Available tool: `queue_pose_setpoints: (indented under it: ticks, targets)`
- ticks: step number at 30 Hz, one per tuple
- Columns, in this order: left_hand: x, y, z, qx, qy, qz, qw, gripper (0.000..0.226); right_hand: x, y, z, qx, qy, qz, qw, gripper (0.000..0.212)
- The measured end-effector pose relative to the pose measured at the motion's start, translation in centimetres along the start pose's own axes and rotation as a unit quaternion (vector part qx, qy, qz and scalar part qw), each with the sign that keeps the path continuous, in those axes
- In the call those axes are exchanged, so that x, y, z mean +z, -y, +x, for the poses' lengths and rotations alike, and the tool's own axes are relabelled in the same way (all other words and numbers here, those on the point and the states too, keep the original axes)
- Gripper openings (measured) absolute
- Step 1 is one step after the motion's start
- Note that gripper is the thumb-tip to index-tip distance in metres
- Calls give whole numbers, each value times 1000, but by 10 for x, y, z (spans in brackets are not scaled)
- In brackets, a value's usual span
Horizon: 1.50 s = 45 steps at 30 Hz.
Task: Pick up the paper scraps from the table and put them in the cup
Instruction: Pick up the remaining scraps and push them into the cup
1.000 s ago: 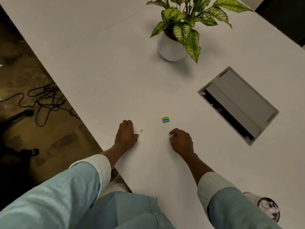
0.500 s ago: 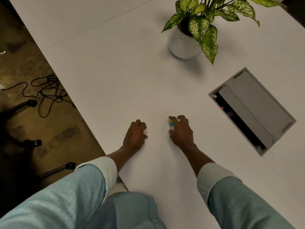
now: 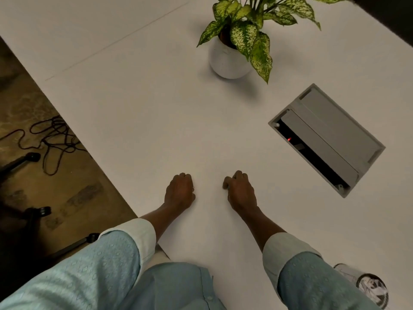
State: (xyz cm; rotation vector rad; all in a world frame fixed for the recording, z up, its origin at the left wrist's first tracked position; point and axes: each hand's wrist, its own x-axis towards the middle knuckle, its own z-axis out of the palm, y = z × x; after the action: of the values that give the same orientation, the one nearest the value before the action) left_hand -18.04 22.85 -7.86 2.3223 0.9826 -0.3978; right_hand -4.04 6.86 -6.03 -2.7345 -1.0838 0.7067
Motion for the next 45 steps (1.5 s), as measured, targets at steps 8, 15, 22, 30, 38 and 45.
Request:
queue_pose_setpoints:
  ticks: [8, 15, 22, 30, 38, 45]
  targets:
    - [18, -29, -33, 26, 76, 47, 996, 5, 4, -23, -67, 159, -82, 253, 951, 16]
    - [37, -89, -64, 96, 95, 24, 991, 5, -5, -51, -141, 249, -177, 328, 894, 18]
    - [44, -173, -82, 219, 95, -6, 971, 4, -21, -104, -215, 308, -285, 381, 824, 14]
    - [67, -285, -124, 333, 104, -3, 937, 3, -30, -171, -287, 374, -365, 394, 756, 20]
    - [104, -366, -158, 396, 119, 23, 910, 7, -42, -223, -329, 404, -410, 340, 744, 18]
    - [138, -411, -174, 441, 113, 62, 888, 2, -46, -253, -349, 418, -402, 274, 768, 20]
